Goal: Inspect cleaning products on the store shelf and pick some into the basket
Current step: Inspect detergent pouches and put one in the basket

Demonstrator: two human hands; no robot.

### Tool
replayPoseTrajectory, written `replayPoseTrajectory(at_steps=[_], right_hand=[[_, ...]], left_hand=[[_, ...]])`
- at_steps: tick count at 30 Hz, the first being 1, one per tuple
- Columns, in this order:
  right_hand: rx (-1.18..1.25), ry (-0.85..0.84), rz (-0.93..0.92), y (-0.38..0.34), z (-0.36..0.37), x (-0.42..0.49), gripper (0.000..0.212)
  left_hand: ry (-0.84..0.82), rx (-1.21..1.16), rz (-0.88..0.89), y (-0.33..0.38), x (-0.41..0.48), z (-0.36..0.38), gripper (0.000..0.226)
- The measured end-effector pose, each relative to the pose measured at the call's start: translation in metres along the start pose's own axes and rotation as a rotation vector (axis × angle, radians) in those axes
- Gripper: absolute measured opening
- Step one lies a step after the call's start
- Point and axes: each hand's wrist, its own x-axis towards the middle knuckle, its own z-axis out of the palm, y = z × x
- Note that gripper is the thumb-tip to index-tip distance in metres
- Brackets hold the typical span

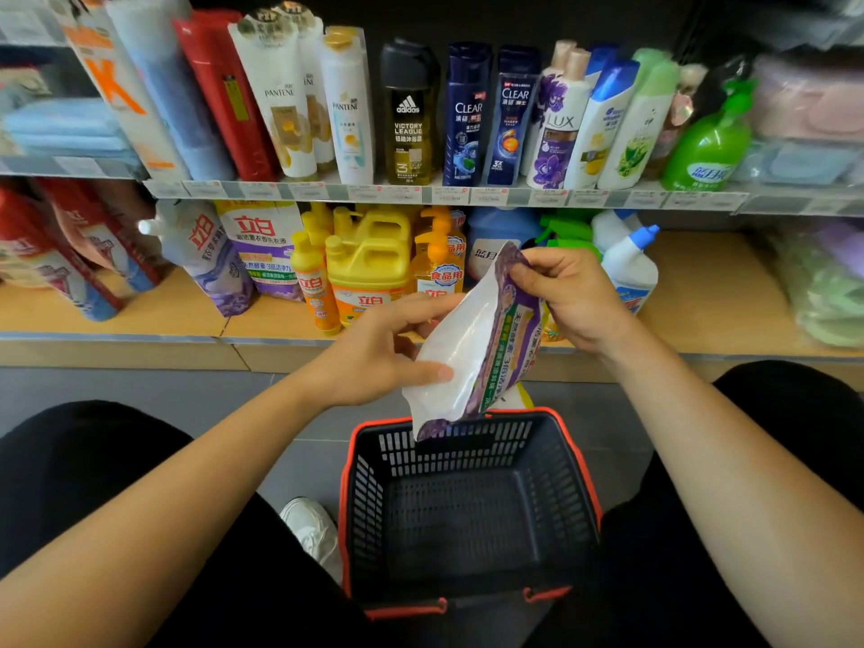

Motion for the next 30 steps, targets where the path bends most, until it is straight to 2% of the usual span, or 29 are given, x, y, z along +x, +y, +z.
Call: replayPoseTrajectory(at_steps=[4,7,10,13,18,23,30], right_hand=[[-0.011,0.005,-0.005,-0.001,-0.001,0.001,0.029],[-0.013,0.014,0.003,-0.001,-0.001,0.001,0.031],[-0.006,0.029,0.004,-0.001,-0.002,0.001,0.032],[0.024,0.061,0.005,-0.002,-0.002,0.001,0.030],[-0.002,0.085,-0.005,-0.003,-0.001,0.003,0.019],[0.023,0.071,0.003,-0.005,-0.001,0.001,0.030],[0.042,0.104,0.034,-0.006,-0.006,0.003,0.030]], left_hand=[[-0.123,0.103,0.026,-0.001,-0.007,-0.005,0.094],[-0.171,0.131,0.030,-0.002,-0.009,-0.007,0.101],[-0.083,0.116,0.061,0.002,-0.013,-0.007,0.090],[0.078,0.177,0.200,0.011,-0.017,0.004,0.074],[0.072,0.369,0.311,0.014,-0.013,0.023,0.068],[0.087,0.440,0.387,0.003,-0.015,0.019,0.060],[0.134,0.492,0.494,-0.008,-0.023,0.019,0.042]])
